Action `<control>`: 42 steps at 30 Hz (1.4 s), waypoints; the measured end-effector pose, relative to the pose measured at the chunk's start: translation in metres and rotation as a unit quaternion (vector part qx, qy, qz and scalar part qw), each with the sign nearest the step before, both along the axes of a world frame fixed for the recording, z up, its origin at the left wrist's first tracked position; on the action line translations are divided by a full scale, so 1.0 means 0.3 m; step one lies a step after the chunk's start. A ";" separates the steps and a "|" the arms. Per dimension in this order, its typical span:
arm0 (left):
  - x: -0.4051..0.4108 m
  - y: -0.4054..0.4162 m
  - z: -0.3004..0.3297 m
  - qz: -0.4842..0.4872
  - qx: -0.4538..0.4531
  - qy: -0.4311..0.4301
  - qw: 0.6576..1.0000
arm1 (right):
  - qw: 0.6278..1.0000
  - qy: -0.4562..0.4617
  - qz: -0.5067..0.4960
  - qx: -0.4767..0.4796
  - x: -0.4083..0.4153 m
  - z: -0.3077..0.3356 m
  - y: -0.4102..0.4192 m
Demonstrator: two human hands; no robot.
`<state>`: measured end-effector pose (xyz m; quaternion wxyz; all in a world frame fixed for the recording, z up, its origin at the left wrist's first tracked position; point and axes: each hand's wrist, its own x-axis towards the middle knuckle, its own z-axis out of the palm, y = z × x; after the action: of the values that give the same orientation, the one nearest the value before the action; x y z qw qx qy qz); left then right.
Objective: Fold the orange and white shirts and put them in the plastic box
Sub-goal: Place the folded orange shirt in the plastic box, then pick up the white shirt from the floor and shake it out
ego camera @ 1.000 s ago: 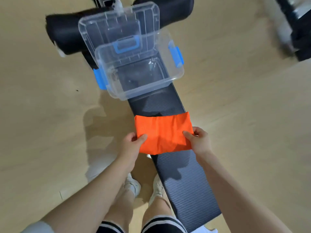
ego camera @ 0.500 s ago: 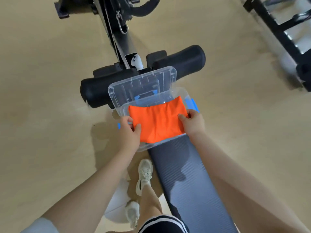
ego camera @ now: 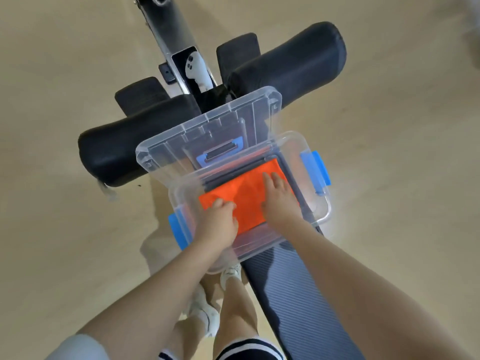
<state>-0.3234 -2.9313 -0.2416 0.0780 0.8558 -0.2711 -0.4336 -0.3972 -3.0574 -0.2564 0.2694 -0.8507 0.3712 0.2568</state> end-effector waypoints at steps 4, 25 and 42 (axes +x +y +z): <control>-0.008 -0.008 -0.082 -0.175 0.128 0.026 0.976 | 0.989 0.105 0.061 0.086 -0.004 -0.025 0.020; -0.167 -0.068 0.500 -0.366 -0.106 0.172 0.908 | 0.819 -0.105 -0.564 -0.008 -0.636 0.605 0.559; -1.471 0.575 0.710 -0.727 -0.098 0.148 0.664 | 0.592 -0.100 -0.800 -0.023 -1.731 0.758 1.568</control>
<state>-0.7648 -2.7588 -0.0285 -0.1397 0.2995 -0.8326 -0.4445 -0.9165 -2.5871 -0.0290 0.3826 -0.2385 0.8787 -0.1571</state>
